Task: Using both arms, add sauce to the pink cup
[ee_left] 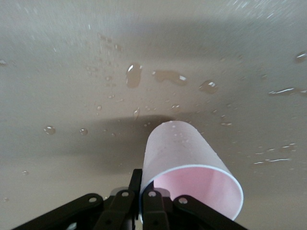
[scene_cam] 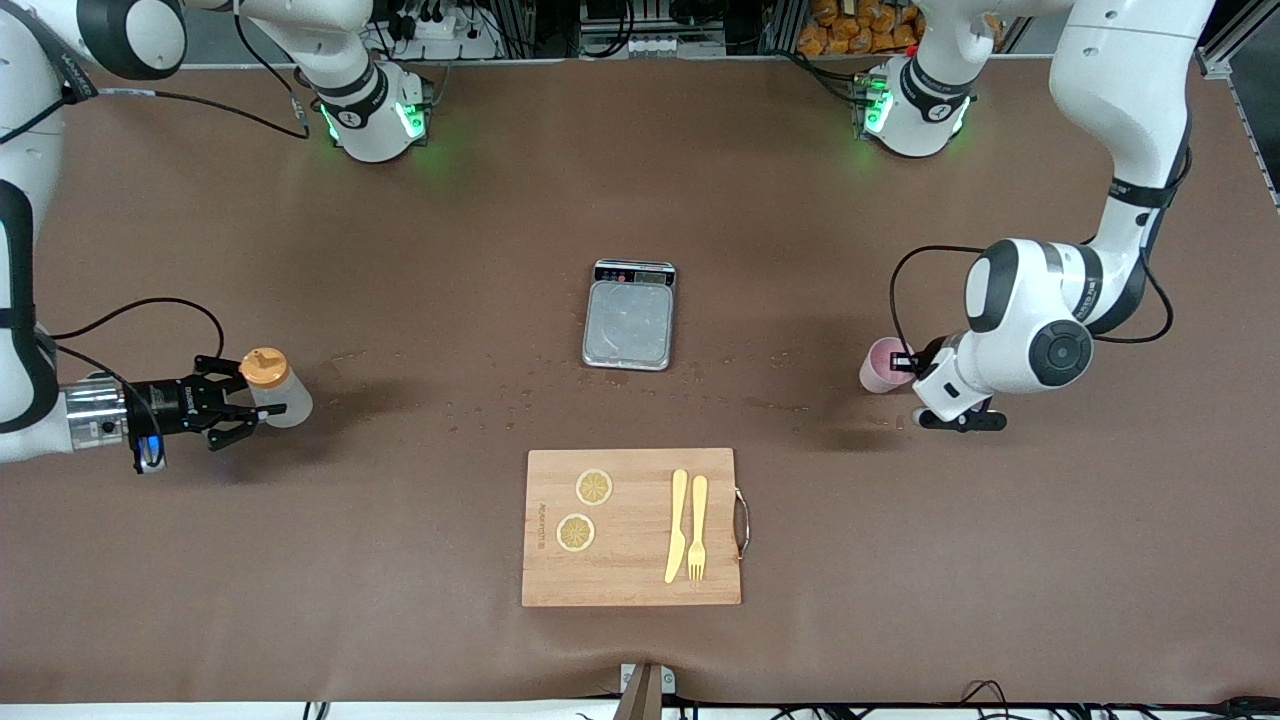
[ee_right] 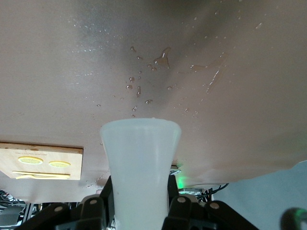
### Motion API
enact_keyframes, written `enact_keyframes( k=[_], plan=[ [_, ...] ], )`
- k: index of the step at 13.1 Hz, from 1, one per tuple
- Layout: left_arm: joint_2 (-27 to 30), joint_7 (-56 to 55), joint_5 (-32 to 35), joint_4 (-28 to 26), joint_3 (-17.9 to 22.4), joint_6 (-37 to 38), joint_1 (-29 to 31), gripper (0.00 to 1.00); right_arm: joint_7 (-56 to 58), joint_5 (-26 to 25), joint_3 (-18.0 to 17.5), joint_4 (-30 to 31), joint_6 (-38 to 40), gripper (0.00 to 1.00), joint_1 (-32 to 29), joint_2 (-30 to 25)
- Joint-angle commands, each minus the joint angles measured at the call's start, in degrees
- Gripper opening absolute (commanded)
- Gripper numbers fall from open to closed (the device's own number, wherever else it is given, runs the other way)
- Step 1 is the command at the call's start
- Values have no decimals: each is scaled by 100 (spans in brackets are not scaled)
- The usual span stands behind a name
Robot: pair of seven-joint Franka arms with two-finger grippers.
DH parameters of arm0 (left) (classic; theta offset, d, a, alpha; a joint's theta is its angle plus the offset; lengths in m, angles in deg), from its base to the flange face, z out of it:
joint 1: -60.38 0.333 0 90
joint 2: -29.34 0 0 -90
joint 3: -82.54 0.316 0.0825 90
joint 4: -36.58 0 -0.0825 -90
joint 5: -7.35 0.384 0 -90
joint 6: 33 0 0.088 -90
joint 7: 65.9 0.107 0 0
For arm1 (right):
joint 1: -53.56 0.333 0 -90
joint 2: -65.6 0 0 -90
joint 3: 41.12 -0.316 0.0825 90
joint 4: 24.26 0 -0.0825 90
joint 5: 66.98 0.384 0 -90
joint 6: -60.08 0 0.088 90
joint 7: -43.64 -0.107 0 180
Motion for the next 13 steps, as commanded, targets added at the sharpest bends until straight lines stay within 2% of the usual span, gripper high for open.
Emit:
enact_keyframes(
  k=[1,4,9,10,13],
  plan=[
    [636,-271,35,-44,-176,36,-1,0,-209,-163,28,13,73,45,36,-269],
    [770,-1201,9,272,-676,290,-1,0,-235,-217,28,13,82,45,45,-357],
    [516,-3450,8,746,-2073,485,-123,0,-639,-339,19,92,117,45,264,-743],
    [280,-3802,17,974,-2206,476,-315,0,-736,-409,19,92,117,45,317,-796],
    [-651,-4945,78,1887,-2190,467,-1316,0,-999,-550,19,92,117,45,501,-946]
  ],
)
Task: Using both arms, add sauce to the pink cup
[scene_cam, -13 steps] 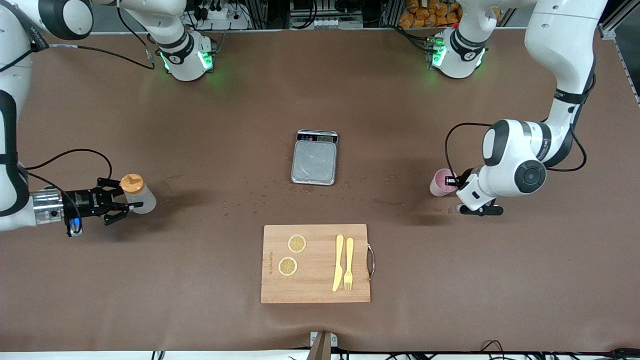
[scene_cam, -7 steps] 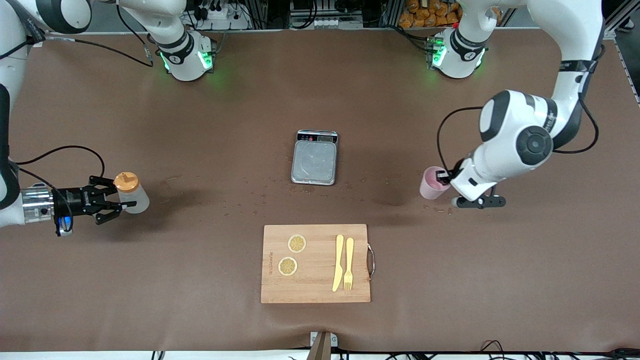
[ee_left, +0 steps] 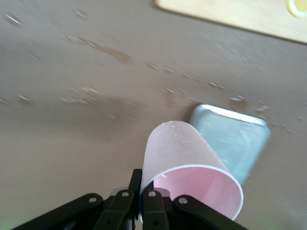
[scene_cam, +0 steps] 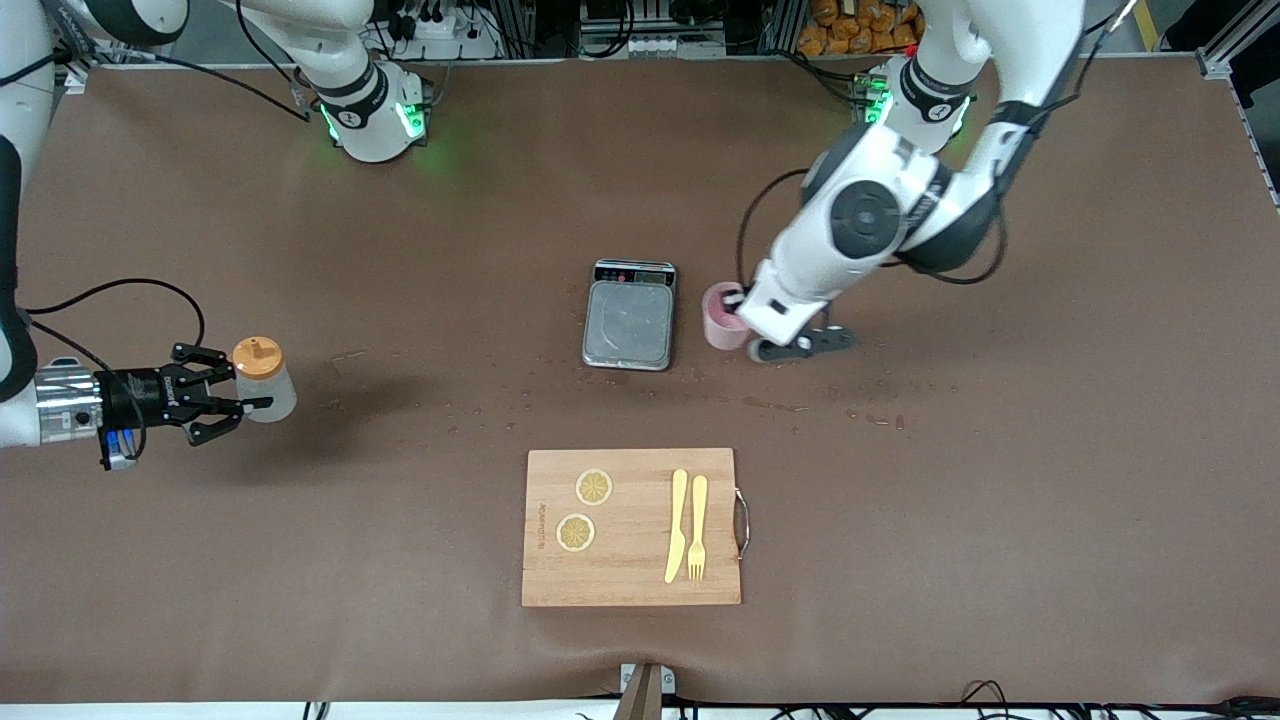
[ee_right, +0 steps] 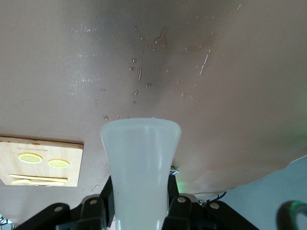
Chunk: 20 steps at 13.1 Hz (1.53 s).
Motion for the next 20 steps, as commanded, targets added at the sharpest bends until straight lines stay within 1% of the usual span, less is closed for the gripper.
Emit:
enact_keyframes(
  k=[1,3,6,9,10,11,13,15,17,19,20],
  plan=[
    [-942,-735,89,939,49,92,-683,0,-330,-208,24,109,53,45,198,-307],
    [-1224,-1025,150,1037,111,-65,-1000,0,-409,-427,24,109,35,45,373,-404],
    [-1619,-1466,623,1125,234,-259,-1326,0,-498,-743,33,109,0,44,558,-509],
    [-1691,-1501,678,1152,234,-295,-1362,0,-724,-859,33,109,0,44,576,-615],
    [-1700,-1562,600,1169,251,-304,-1336,40,-857,-885,24,109,-9,44,646,-667],
    [-1735,-1615,660,1230,278,-347,-1318,99,-962,-929,33,101,-18,44,838,-729],
    [-1691,-1660,704,1310,287,-348,-1327,100,-1487,-1218,24,100,-79,44,1199,-852],
    [-1516,-1599,713,1310,287,-348,-1257,100,-1989,-1263,33,109,-114,44,1489,-975],
    [-1279,-1493,730,1301,287,-260,-1029,100,-2377,-1281,24,118,-106,44,1621,-1028],
    [-954,-1039,731,1293,287,134,-818,100,-2694,-1281,24,267,-184,44,1815,-1177],
    [-735,-679,731,1284,287,414,-617,100,-2860,-1281,24,424,-306,44,1911,-1291]
  ],
)
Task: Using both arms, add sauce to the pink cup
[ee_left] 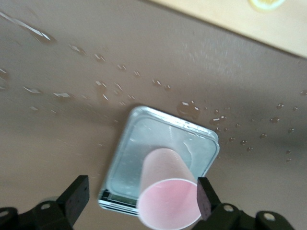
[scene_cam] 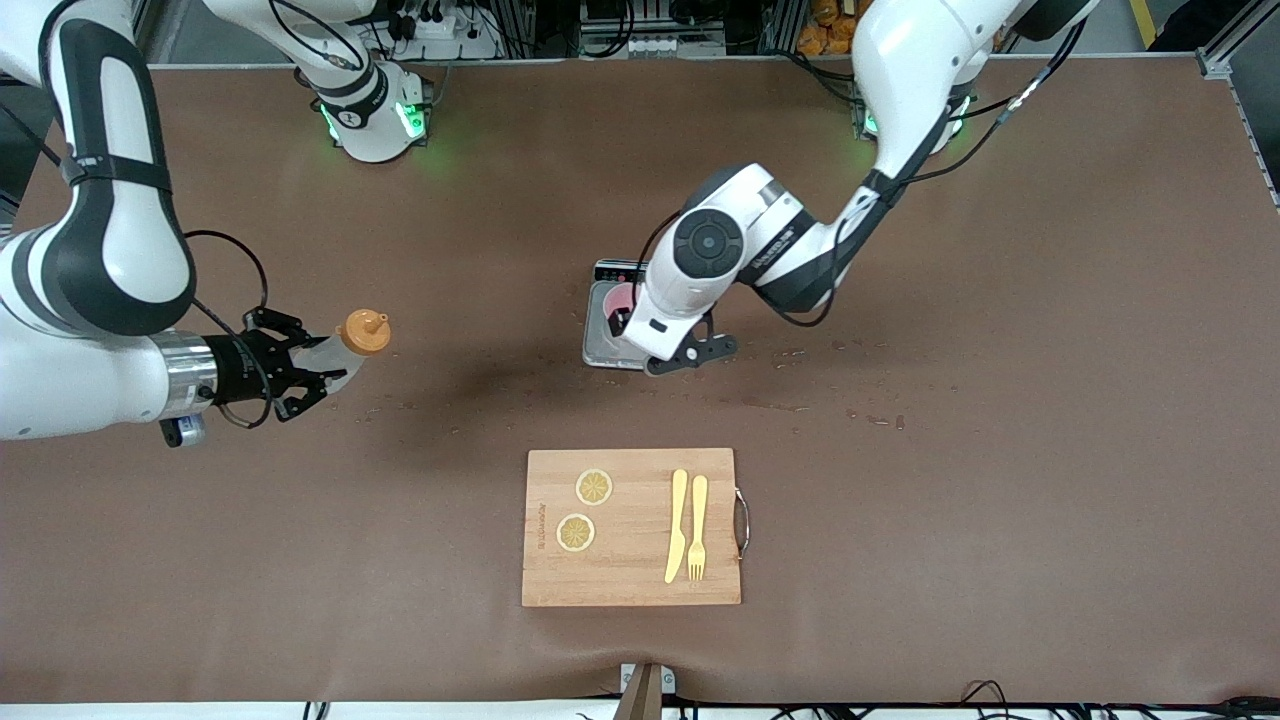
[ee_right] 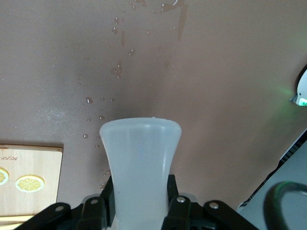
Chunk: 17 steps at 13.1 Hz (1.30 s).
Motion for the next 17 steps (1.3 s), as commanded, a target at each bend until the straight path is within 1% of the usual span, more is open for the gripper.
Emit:
enact_keyframes(
  k=[1,3,6,8,9,11,12,13,14,15,16,17],
  plan=[
    [689,804,118,-132,-10,723,479,100,-523,-113,42,565,-340,44,289,-503],
    [1032,1552,109,-141,-10,1129,892,100,-892,-445,33,829,-543,44,570,-662],
    [1402,2484,109,-158,-36,1525,1402,100,-1498,-771,25,848,-543,44,939,-662],
    [1621,3029,91,-193,-54,1701,1675,100,-1911,-1096,25,848,-526,44,1290,-654],
    [1710,3275,82,-211,-54,1789,1859,100,-2096,-1141,24,848,-526,44,1353,-654],
    [2043,3742,39,-412,-54,1807,2123,100,-2282,-1167,24,848,-482,44,1511,-662],
    [2158,3944,21,-474,-1,1824,2133,100,-2430,-1237,24,848,-456,44,1616,-671],
    [2333,4146,21,-492,156,1964,2090,100,-2597,-1360,24,848,-369,44,1713,-671],
    [2474,4348,3,-510,549,2052,1898,100,-2721,-1439,24,848,-350,44,1836,-671],
    [2632,4655,-127,-519,1005,2166,1600,100,-2852,-1483,24,848,-359,44,1915,-662],
    [2773,4962,-285,-519,1410,2272,1441,100,-2993,-1632,24,839,-376,44,2038,-645],
    [2896,5270,-304,-536,1640,2412,1361,100,-3168,-1772,24,839,-394,44,2187,-619]
  ],
)
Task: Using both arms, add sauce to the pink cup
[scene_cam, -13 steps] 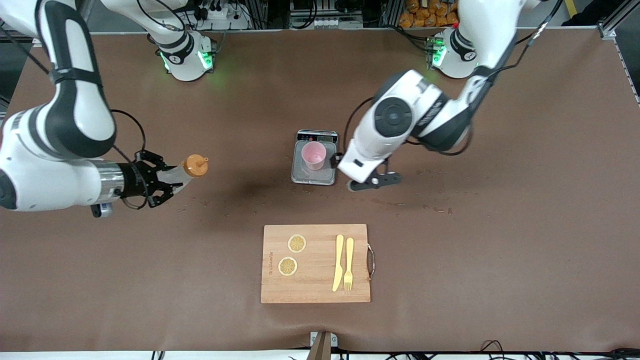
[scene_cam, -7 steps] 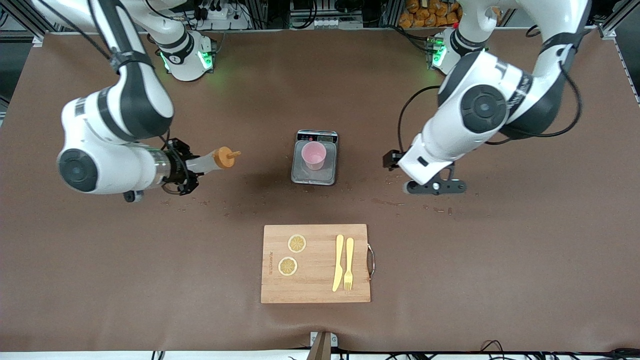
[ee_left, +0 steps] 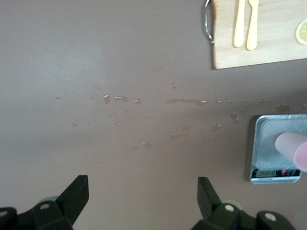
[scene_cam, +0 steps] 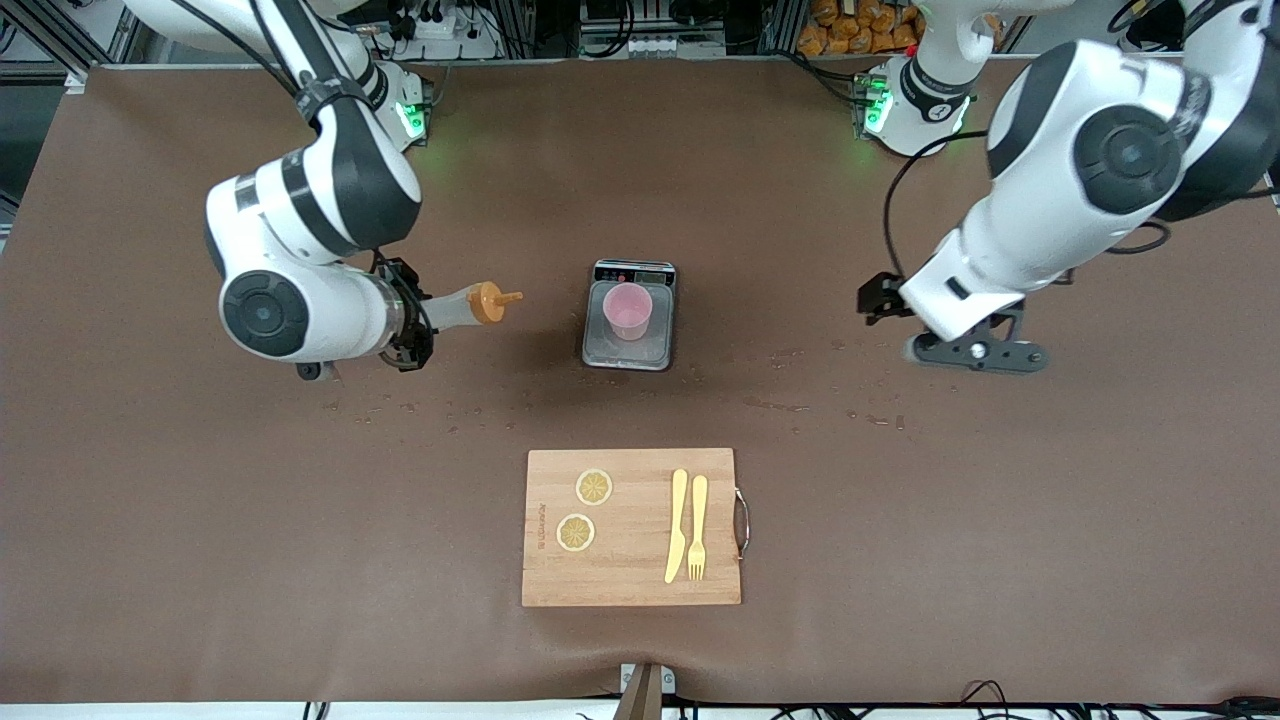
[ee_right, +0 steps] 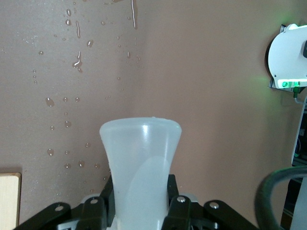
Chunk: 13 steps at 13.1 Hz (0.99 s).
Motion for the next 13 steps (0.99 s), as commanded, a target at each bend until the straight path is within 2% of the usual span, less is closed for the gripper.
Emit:
enact_keyframes(
  k=[1,3,4,8,9,11,13],
  plan=[
    [574,794,-170,-266,764,255,-305,100,-564,-439,38,163,-4,44,406,-173],
    [767,1339,-152,-266,1343,334,-560,100,-916,-519,38,172,40,44,644,-155],
    [856,1508,-109,-258,1442,396,-587,100,-1100,-589,38,172,48,44,758,-129],
    [1058,1387,5,-135,1461,502,-368,100,-2032,-1151,38,172,171,44,1443,117],
    [1041,1343,58,57,1461,737,-341,100,-2268,-1283,29,137,180,44,1558,222],
    [997,1334,216,339,1452,1063,-341,100,-2429,-1355,37,76,180,44,1620,293],
    [1015,1333,234,349,1461,1309,-332,100,-2647,-1468,38,-38,215,45,1655,433]
  ],
)
